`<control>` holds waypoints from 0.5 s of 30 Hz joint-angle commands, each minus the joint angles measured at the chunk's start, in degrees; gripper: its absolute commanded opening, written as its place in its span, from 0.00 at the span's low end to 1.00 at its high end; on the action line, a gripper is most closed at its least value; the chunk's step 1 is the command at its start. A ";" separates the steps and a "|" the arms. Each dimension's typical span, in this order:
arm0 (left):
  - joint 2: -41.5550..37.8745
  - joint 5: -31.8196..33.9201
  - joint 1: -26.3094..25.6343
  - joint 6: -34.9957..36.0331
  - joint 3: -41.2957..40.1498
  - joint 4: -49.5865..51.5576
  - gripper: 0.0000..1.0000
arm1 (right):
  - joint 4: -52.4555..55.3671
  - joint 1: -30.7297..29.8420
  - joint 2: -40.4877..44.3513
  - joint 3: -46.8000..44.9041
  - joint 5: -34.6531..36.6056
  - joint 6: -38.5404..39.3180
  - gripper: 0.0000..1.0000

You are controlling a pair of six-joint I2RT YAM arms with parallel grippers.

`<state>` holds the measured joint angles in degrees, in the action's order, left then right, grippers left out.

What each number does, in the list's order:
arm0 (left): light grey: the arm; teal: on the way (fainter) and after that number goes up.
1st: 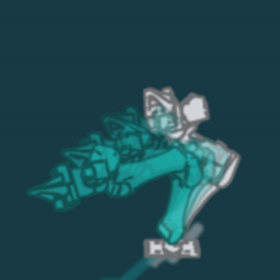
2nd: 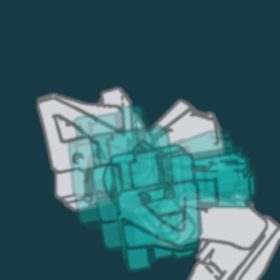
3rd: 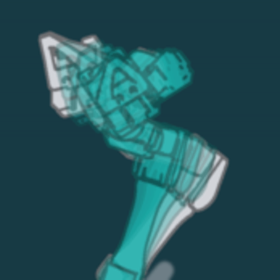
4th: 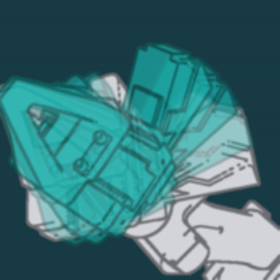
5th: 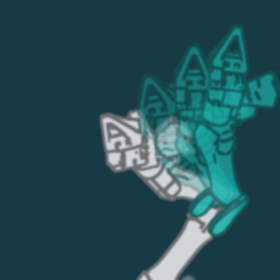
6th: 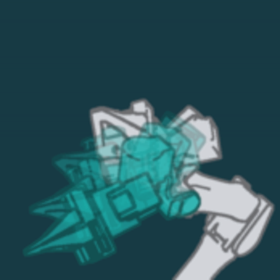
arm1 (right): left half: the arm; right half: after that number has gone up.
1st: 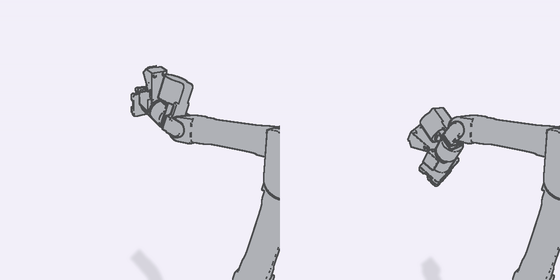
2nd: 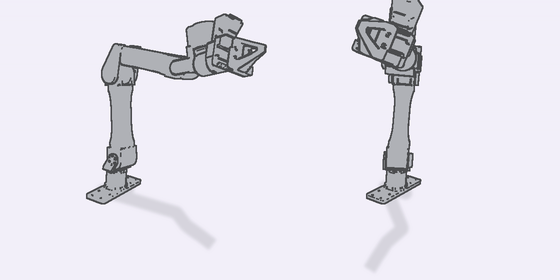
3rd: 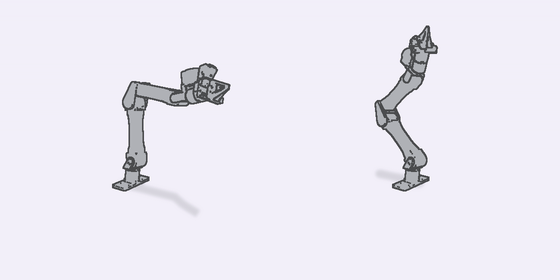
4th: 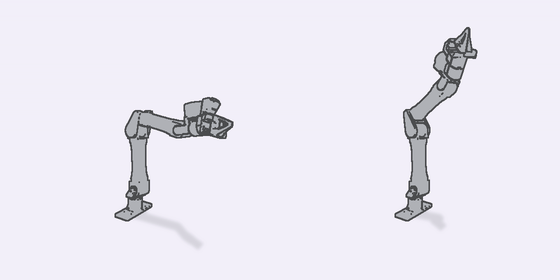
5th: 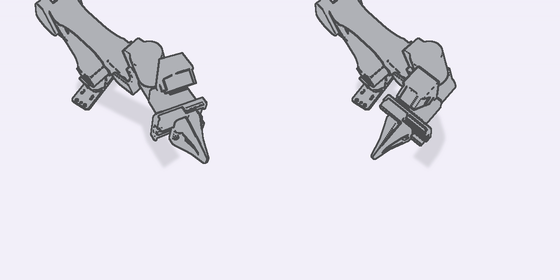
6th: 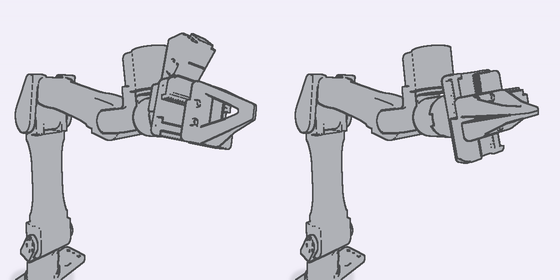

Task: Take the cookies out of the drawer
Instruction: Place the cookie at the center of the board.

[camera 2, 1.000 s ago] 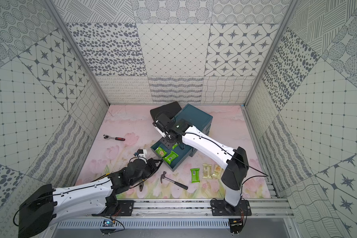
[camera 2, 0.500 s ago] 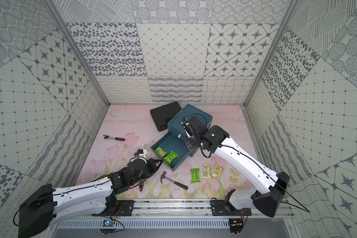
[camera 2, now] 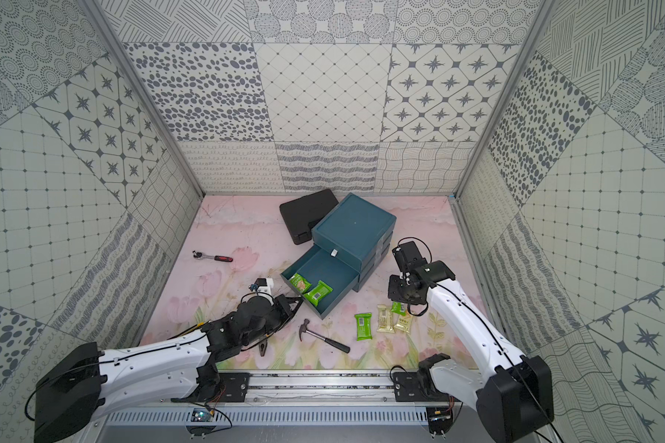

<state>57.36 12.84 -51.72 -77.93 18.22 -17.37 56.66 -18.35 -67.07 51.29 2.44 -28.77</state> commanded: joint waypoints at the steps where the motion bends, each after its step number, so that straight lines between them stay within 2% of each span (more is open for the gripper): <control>1: 0.16 2.10 0.06 0.10 -0.32 -1.63 0.00 | -9.88 1.88 -5.04 0.15 -2.76 -0.49 0.30; 8: 0.09 2.45 0.07 0.36 0.01 -1.35 0.00 | -14.59 5.74 -19.16 4.80 -2.38 3.92 0.30; 15: 0.37 2.45 0.04 0.47 0.20 -1.53 0.00 | -14.79 6.84 -27.24 7.61 -2.44 5.70 0.33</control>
<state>57.43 12.84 -51.72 -77.95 18.17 -17.41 43.20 -11.73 -92.84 57.56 0.32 -24.69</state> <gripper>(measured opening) 0.089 0.324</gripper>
